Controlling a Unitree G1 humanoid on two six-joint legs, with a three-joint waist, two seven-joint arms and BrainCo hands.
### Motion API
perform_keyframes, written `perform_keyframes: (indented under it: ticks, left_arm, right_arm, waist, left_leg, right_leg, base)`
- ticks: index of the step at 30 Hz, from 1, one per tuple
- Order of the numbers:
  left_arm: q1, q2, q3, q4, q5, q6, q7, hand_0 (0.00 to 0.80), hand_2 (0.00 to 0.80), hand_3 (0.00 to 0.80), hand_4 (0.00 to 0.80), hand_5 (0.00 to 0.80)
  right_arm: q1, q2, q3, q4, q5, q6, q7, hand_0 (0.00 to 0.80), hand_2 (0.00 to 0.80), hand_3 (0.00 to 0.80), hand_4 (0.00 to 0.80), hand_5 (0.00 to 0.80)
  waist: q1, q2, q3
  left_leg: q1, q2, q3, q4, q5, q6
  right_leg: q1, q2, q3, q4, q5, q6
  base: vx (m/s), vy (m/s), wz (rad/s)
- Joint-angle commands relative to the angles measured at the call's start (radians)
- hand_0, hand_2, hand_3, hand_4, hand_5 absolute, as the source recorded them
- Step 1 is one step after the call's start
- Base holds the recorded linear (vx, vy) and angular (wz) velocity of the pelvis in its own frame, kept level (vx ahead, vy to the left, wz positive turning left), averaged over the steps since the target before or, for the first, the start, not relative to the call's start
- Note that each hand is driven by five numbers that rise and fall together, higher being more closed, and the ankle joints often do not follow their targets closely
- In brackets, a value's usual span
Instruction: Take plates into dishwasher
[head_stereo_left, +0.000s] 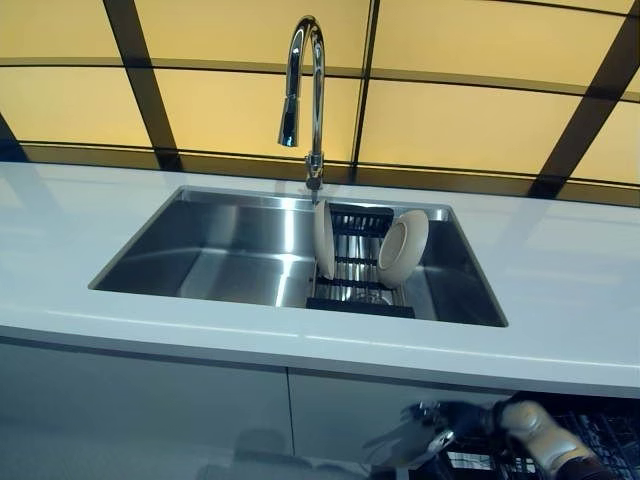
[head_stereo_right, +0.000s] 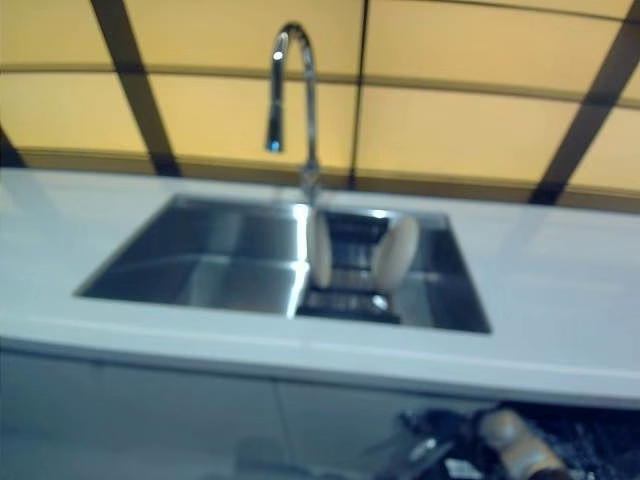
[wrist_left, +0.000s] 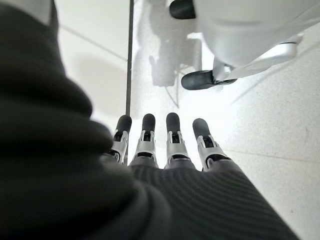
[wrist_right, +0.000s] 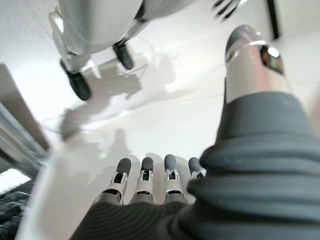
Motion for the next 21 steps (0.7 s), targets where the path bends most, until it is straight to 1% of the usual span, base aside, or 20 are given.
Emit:
perform_keyframes:
  ticks: [1, 3, 4, 5, 9, 11, 12, 15, 16, 17, 18, 20, 21]
  left_arm:
    - [-0.019, 0.03, 0.021, 0.05, 0.037, -0.016, -0.007, 0.0, 0.0, 0.0, 0.0, 0.0]
    - [-0.009, 0.031, 0.023, 0.057, 0.036, -0.027, -0.011, 0.0, 0.0, 0.0, 0.0, 0.0]
    - [-0.006, 0.03, 0.024, 0.058, 0.037, -0.031, -0.013, 0.0, 0.0, 0.0, 0.0, 0.0]
    - [0.002, 0.028, 0.025, 0.064, 0.042, -0.04, -0.015, 0.0, 0.0, 0.0, 0.0, 0.0]
    - [0.019, 0.023, 0.019, 0.085, 0.048, -0.065, -0.02, 0.0, 0.0, 0.0, 0.0, 0.0]
    - [0.025, 0.02, 0.014, 0.096, 0.049, -0.075, -0.023, 0.0, 0.0, 0.0, 0.0, 0.0]
    - [0.027, 0.019, 0.01, 0.103, 0.048, -0.079, -0.024, 0.0, 0.0, 0.0, 0.0, 0.0]
    - [0.029, 0.012, 0.007, 0.115, 0.047, -0.087, -0.022, 0.0, 0.0, 0.0, 0.0, 0.0]
    - [0.028, 0.008, -0.002, 0.119, 0.041, -0.089, -0.019, 0.0, 0.0, 0.0, 0.0, 0.0]
    - [0.026, 0.006, -0.005, 0.125, 0.039, -0.092, -0.02, 0.0, 0.0, 0.0, 0.0, 0.0]
    - [0.023, 0.002, -0.007, 0.129, 0.039, -0.095, -0.02, 0.0, 0.0, 0.0, 0.0, 0.0]
    - [0.022, -0.003, -0.012, 0.134, 0.038, -0.1, -0.021, 0.0, 0.0, 0.0, 0.0, 0.0]
    - [0.019, -0.005, -0.013, 0.136, 0.037, -0.101, -0.021, 0.0, 0.0, 0.0, 0.0, 0.0]
  right_arm:
    - [-0.009, -0.02, -0.03, -0.13, 0.198, 0.068, 0.173, 0.0, 0.0, 0.0, 0.0, 0.0]
    - [-0.014, -0.033, -0.067, -0.181, 0.279, 0.097, 0.242, 0.0, 0.0, 0.0, 0.0, 0.0]
    - [-0.015, -0.035, -0.076, -0.194, 0.298, 0.102, 0.257, 0.0, 0.0, 0.0, 0.0, 0.0]
    - [-0.022, -0.041, -0.109, -0.236, 0.369, 0.14, 0.298, 0.0, 0.0, 0.0, 0.0, 0.0]
    - [-0.06, -0.035, -0.167, -0.305, 0.574, 0.21, 0.344, 0.0, 0.0, 0.0, 0.0, 0.0]
    - [-0.089, -0.016, -0.193, -0.339, 0.699, 0.241, 0.328, 0.0, 0.0, 0.0, 0.0, 0.0]
    - [-0.104, -0.004, -0.204, -0.353, 0.749, 0.244, 0.317, 0.0, 0.0, 0.0, 0.0, 0.0]
    - [-0.132, 0.019, -0.225, -0.383, 0.834, 0.251, 0.279, 0.0, 0.0, 0.0, 0.0, 0.0]
    - [-0.158, 0.037, -0.239, -0.401, 0.911, 0.264, 0.237, 0.0, 0.0, 0.0, 0.0, 0.0]
    - [-0.174, 0.047, -0.246, -0.403, 0.947, 0.268, 0.212, 0.0, 0.0, 0.0, 0.0, 0.0]
    - [-0.189, 0.057, -0.26, -0.402, 1.004, 0.259, 0.17, 0.0, 0.0, 0.0, 0.0, 0.0]
    - [-0.21, 0.072, -0.284, -0.386, 1.047, 0.245, 0.113, 0.0, 0.0, 0.0, 0.0, 0.0]
    - [-0.222, 0.078, -0.294, -0.374, 1.064, 0.235, 0.058, 0.0, 0.0, 0.0, 0.0, 0.0]
  waist:
    - [-0.022, -0.014, -0.003]
    - [-0.026, -0.014, -0.008]
    - [-0.027, -0.013, -0.009]
    - [-0.029, -0.012, -0.013]
    - [-0.029, -0.009, -0.024]
    - [-0.026, -0.006, -0.03]
    - [-0.025, -0.004, -0.033]
    - [-0.024, 0.0, -0.038]
    - [-0.023, 0.003, -0.042]
    - [-0.022, 0.004, -0.044]
    - [-0.021, 0.005, -0.047]
    - [-0.02, 0.007, -0.049]
    - [-0.02, 0.008, -0.051]
  left_leg:
    - [-0.023, -0.029, 0.079, 0.005, -0.029, 0.057]
    - [-0.022, -0.027, 0.084, 0.005, -0.032, 0.055]
    - [-0.022, -0.027, 0.085, 0.005, -0.033, 0.054]
    - [-0.02, -0.026, 0.089, 0.005, -0.036, 0.052]
    - [-0.017, -0.023, 0.097, 0.005, -0.043, 0.049]
    - [-0.015, -0.022, 0.1, 0.005, -0.047, 0.048]
    - [-0.014, -0.022, 0.101, 0.005, -0.049, 0.048]
    - [-0.012, -0.02, 0.103, 0.005, -0.051, 0.046]
    - [-0.012, -0.019, 0.102, 0.005, -0.052, 0.046]
    - [-0.011, -0.018, 0.102, 0.005, -0.053, 0.046]
    - [-0.011, -0.018, 0.101, 0.005, -0.054, 0.045]
    - [-0.009, -0.017, 0.099, 0.005, -0.056, 0.044]
    - [-0.008, -0.017, 0.099, 0.005, -0.057, 0.044]
  right_leg:
    - [-0.012, -0.019, 0.011, 0.051, -0.056, 0.065]
    - [-0.01, -0.018, 0.013, 0.048, -0.058, 0.067]
    - [-0.009, -0.019, 0.013, 0.046, -0.058, 0.068]
    - [-0.005, -0.02, 0.012, 0.042, -0.059, 0.07]
    - [0.001, -0.022, 0.016, 0.036, -0.064, 0.074]
    - [0.006, -0.023, 0.016, 0.03, -0.066, 0.075]
    - [0.008, -0.024, 0.017, 0.027, -0.066, 0.076]
    - [0.013, -0.025, 0.019, 0.021, -0.067, 0.078]
    - [0.014, -0.025, 0.02, 0.019, -0.068, 0.079]
    - [0.016, -0.026, 0.02, 0.018, -0.069, 0.079]
    - [0.018, -0.026, 0.02, 0.017, -0.071, 0.079]
    - [0.02, -0.027, 0.021, 0.017, -0.074, 0.079]
    - [0.021, -0.027, 0.021, 0.017, -0.075, 0.079]
  base:
    - [0.034, -0.005, 0.0]
    - [0.033, -0.002, -0.02]
    - [0.039, 0.002, -0.04]
    - [0.04, 0.001, -0.02]
    - [0.024, 0.001, -0.01]
    - [0.0, 0.0, 0.0]
    - [0.0, 0.0, 0.0]
    - [0.009, 0.011, -0.03]
    - [0.0, 0.0, 0.0]
    - [0.0, 0.0, 0.0]
    - [0.0, 0.0, 0.0]
    - [0.0, 0.0, 0.0]
    - [0.0, 0.0, 0.0]
